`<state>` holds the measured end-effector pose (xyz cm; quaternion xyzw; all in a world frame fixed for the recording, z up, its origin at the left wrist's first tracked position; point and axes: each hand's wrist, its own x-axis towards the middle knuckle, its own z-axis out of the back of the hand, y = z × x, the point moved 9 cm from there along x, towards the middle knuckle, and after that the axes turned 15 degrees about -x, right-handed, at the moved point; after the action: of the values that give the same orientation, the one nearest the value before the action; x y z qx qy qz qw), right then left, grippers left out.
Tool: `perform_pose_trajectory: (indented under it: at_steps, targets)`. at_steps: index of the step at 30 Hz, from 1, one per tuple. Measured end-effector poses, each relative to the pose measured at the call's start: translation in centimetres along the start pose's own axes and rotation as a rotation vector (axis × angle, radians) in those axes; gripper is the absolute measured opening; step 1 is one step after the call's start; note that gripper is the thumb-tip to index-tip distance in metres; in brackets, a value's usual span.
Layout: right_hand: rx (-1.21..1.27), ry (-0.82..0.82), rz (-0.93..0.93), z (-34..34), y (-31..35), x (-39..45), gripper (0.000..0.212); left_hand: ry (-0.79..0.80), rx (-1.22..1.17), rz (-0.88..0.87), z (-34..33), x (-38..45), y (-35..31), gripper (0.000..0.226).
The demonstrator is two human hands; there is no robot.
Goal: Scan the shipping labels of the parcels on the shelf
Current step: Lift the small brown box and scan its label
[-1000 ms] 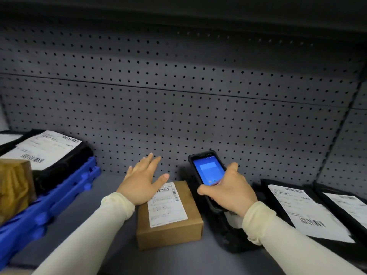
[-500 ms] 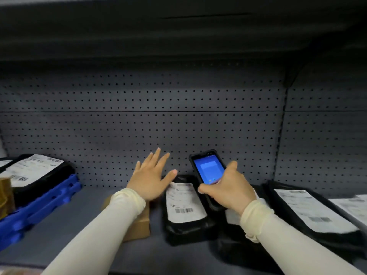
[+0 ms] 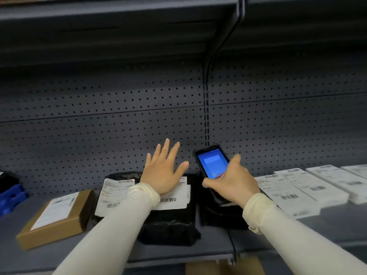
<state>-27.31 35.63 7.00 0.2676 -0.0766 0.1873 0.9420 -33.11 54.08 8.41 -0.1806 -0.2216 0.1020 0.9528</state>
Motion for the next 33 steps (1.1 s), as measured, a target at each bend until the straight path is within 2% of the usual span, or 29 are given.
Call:
perform_pose_trajectory:
  at_steps: [4,8,22,33]
  targets:
    - [-0.028,-0.062,-0.057,2.4,-3.2,0.0,0.071,0.038,-0.012,-0.074,-2.0,1.6,-3.3,0.068]
    - [-0.083,-0.114,-0.122,4.4,-5.7,0.2,0.066,0.051,-0.04,-0.13,-3.8,3.4,-6.1,0.068]
    - [-0.136,-0.199,-0.215,7.7,-11.4,1.9,0.066,0.111,-0.144,-0.186,-9.3,5.7,-13.2,0.068]
    - [-0.117,-0.195,-0.174,13.4,-23.0,3.4,0.066,0.102,-0.11,-0.132,-16.1,6.2,-24.4,0.068]
